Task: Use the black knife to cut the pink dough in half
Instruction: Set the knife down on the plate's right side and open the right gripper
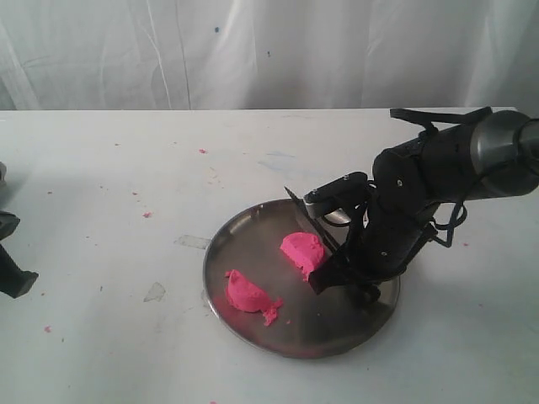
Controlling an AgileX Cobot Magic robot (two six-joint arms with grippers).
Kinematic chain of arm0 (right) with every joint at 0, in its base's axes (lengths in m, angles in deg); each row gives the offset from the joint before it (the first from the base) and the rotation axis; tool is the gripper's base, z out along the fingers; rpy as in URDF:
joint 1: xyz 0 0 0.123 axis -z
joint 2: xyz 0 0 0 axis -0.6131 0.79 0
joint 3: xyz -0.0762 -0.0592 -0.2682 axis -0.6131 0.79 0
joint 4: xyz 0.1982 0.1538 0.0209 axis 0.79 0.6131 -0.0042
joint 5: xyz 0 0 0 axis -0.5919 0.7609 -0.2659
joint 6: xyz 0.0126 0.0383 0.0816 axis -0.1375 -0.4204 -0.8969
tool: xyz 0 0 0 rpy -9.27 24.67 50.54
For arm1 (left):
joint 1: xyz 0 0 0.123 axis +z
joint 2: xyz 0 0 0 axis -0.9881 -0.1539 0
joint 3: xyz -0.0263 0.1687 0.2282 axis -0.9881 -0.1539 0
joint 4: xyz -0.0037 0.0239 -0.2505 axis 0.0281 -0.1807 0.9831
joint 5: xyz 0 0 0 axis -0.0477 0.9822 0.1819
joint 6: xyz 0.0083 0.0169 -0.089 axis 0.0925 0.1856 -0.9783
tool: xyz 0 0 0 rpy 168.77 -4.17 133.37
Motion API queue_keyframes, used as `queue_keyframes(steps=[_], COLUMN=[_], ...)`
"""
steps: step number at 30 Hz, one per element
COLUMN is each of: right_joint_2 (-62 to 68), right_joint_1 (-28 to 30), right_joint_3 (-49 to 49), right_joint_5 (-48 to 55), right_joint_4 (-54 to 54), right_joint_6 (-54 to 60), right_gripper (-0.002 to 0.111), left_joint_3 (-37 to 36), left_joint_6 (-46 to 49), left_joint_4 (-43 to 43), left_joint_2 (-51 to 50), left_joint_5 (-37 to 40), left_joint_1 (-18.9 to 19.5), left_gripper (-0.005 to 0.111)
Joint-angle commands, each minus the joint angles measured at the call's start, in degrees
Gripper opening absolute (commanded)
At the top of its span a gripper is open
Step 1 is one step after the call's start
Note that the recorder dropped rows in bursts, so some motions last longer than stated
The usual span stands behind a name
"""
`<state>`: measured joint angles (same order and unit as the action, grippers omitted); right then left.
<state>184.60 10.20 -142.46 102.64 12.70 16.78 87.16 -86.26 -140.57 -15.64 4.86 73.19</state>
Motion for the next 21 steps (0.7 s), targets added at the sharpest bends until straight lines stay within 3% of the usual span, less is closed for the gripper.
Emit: queue_keyframes(steps=[1, 10, 21], right_joint_2=[0.1, 0.1, 0.1], right_joint_1=[0.2, 0.2, 0.2], right_joint_3=[-0.4, -0.4, -0.4], right_joint_5=[0.5, 0.4, 0.4], right_joint_4=[0.4, 0.4, 0.2], right_joint_6=[0.9, 0.9, 0.9], right_gripper=[0.001, 0.024, 0.026], left_joint_3=[-0.5, -0.5, -0.5], left_joint_6=[-0.6, -0.6, -0.6], left_joint_4=[-0.1, -0.1, -0.1], left_joint_2=[0.4, 0.4, 0.4], left_joint_5=[-2.0, -2.6, -2.6], left_joint_1=[-0.1, -0.1, -0.1], left_gripper=[0.000, 0.000, 0.000])
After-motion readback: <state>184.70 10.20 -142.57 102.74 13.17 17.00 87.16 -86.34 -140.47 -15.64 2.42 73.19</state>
